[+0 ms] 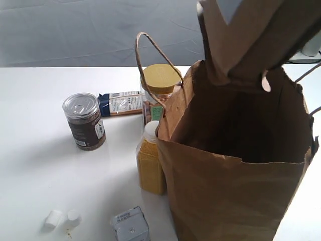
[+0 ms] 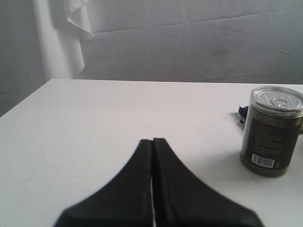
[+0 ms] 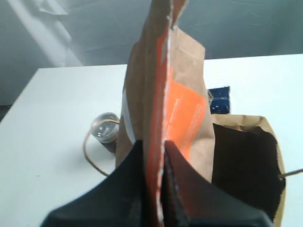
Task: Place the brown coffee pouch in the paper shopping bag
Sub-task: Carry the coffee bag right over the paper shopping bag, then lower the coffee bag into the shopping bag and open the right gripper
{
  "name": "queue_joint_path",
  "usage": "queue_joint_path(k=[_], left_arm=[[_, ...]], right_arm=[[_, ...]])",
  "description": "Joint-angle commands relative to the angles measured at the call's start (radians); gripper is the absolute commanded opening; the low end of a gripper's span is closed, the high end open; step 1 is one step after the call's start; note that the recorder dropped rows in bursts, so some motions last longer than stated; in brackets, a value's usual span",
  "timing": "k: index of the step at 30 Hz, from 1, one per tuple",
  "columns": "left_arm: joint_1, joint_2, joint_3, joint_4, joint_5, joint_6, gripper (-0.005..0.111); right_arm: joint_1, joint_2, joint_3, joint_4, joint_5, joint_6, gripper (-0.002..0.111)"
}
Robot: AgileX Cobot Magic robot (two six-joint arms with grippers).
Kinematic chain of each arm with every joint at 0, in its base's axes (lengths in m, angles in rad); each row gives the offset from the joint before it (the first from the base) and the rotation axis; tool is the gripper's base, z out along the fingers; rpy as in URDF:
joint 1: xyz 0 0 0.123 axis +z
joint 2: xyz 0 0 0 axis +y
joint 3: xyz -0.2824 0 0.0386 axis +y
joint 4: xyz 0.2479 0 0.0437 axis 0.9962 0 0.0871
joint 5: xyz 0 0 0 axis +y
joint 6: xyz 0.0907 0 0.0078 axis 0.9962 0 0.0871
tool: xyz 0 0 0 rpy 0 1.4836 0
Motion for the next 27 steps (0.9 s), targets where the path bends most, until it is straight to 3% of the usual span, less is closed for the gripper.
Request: queue_joint_path(k=[1, 12, 24, 27], left_arm=[[0.004, -0.003, 0.004, 0.004, -0.004, -0.003, 0.0], [0.004, -0.003, 0.004, 0.004, -0.004, -0.003, 0.0], [0.004, -0.003, 0.004, 0.004, -0.004, -0.003, 0.0], [0.004, -0.003, 0.004, 0.004, -0.004, -0.003, 0.0]], right_arm=[[-0.058, -0.016, 0.088, -0.032, -0.04, 0.007, 0.0], [-0.187, -0.016, 0.311, 0.021, -0.04, 0.0, 0.0], [-0.196, 0.027, 0.456, 0.066, -0.2, -0.007, 0.0], [-0.196, 0.039, 0.467, 0.072, -0.233, -0.007, 0.01]])
